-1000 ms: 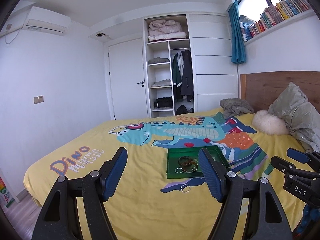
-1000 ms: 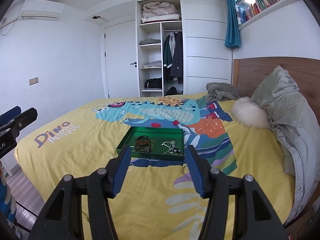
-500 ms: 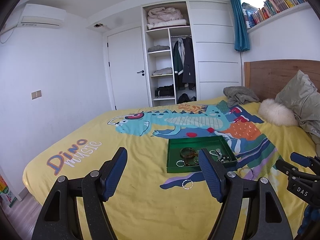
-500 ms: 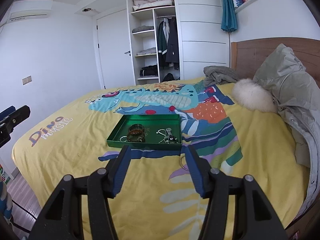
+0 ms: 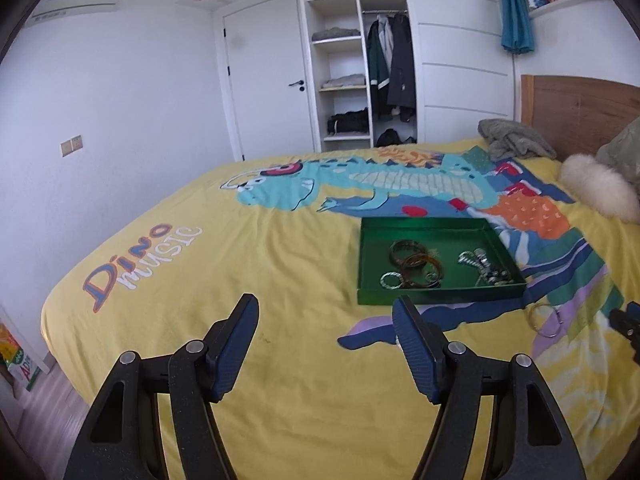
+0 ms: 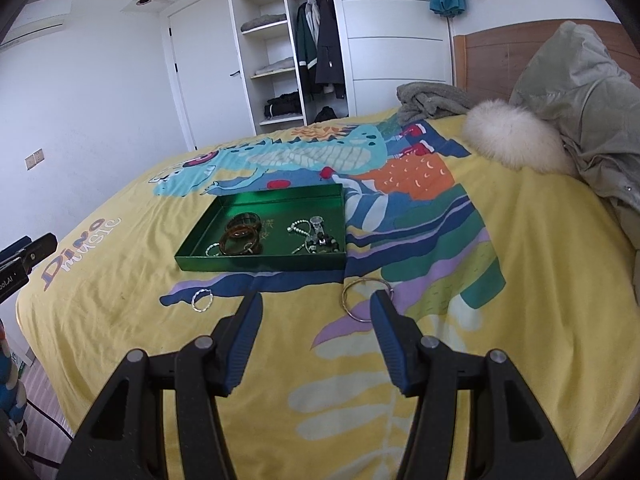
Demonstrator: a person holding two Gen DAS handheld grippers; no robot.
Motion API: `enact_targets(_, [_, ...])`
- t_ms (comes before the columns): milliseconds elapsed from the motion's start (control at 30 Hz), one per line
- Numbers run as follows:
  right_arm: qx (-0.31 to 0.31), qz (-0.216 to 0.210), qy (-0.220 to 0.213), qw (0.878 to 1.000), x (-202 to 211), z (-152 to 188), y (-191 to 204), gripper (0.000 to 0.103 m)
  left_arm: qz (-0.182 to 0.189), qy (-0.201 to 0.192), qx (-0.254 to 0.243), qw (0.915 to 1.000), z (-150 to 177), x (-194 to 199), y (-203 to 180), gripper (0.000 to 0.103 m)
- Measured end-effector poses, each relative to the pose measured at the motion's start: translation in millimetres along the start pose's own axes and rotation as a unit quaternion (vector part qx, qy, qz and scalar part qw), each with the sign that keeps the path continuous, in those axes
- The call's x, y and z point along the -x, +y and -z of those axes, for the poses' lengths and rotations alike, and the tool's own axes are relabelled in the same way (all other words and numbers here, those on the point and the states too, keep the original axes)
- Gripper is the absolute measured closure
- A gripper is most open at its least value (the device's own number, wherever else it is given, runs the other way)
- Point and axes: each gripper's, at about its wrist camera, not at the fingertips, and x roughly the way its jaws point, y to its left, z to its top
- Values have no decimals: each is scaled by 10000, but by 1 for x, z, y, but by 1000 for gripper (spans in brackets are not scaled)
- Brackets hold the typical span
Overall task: Organize jewelry
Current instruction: 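Grasp the twisted silver hoop with the left tool while the right tool grasps the thin silver bangle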
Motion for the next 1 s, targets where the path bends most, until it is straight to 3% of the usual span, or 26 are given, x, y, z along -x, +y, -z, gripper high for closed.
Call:
enact_targets(100, [-120, 42, 191, 9997, -24, 5, -14, 49, 111, 383, 62, 9992, 19, -39, 11, 50])
enact_targets(200, [-238, 46, 399, 9989, -49, 11, -27, 50, 707, 836, 119, 9939, 35, -73, 5, 64])
enact_targets(300, [-331, 26, 606, 9976, -74, 17, -37, 50, 1286, 1129, 66, 9852, 44, -97, -12, 70])
enact_targets(567, [-640, 7, 966, 9933, -127, 20, -64, 57, 1864, 1547, -80, 9702, 42, -164, -48, 84])
enact_targets(700, [-691, -15, 1082, 9917, -146, 19, -71, 61, 2059, 1691, -132, 9638, 41, -186, -61, 87])
enact_targets(1000, [-745, -90, 1330, 9883, -181, 26, -83, 66, 2039, 1993, -436, 9575, 56, -212, -77, 92])
